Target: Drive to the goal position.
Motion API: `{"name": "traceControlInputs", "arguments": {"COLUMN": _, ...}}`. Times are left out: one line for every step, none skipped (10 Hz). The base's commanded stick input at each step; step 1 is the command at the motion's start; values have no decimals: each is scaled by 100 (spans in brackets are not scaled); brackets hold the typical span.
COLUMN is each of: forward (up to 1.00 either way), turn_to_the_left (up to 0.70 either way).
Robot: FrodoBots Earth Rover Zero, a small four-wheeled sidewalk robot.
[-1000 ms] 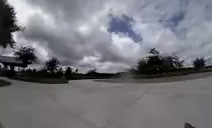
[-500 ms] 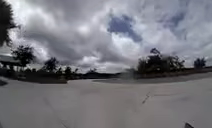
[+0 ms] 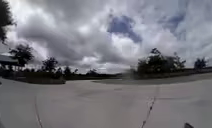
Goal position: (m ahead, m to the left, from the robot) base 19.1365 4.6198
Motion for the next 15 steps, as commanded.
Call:
{"name": "traceControlInputs", "arguments": {"forward": 60, "turn_to_the_left": 1}}
{"name": "traceControlInputs", "arguments": {"forward": 60, "turn_to_the_left": 1}}
{"name": "traceControlInputs", "arguments": {"forward": 60, "turn_to_the_left": 1}}
{"name": "traceControlInputs", "arguments": {"forward": 60, "turn_to_the_left": 1}}
{"name": "traceControlInputs", "arguments": {"forward": 60, "turn_to_the_left": 1}}
{"name": "traceControlInputs", "arguments": {"forward": 60, "turn_to_the_left": 1}}
{"name": "traceControlInputs", "arguments": {"forward": 60, "turn_to_the_left": 1}}
{"name": "traceControlInputs", "arguments": {"forward": 60, "turn_to_the_left": 1}}
{"name": "traceControlInputs", "arguments": {"forward": 60, "turn_to_the_left": 1}}
{"name": "traceControlInputs", "arguments": {"forward": 60, "turn_to_the_left": 1}}
{"name": "traceControlInputs", "arguments": {"forward": 60, "turn_to_the_left": 1}}
{"name": "traceControlInputs", "arguments": {"forward": 60, "turn_to_the_left": 1}}
{"name": "traceControlInputs", "arguments": {"forward": 60, "turn_to_the_left": 1}}
{"name": "traceControlInputs", "arguments": {"forward": 60, "turn_to_the_left": 1}}
{"name": "traceControlInputs", "arguments": {"forward": 60, "turn_to_the_left": 1}}
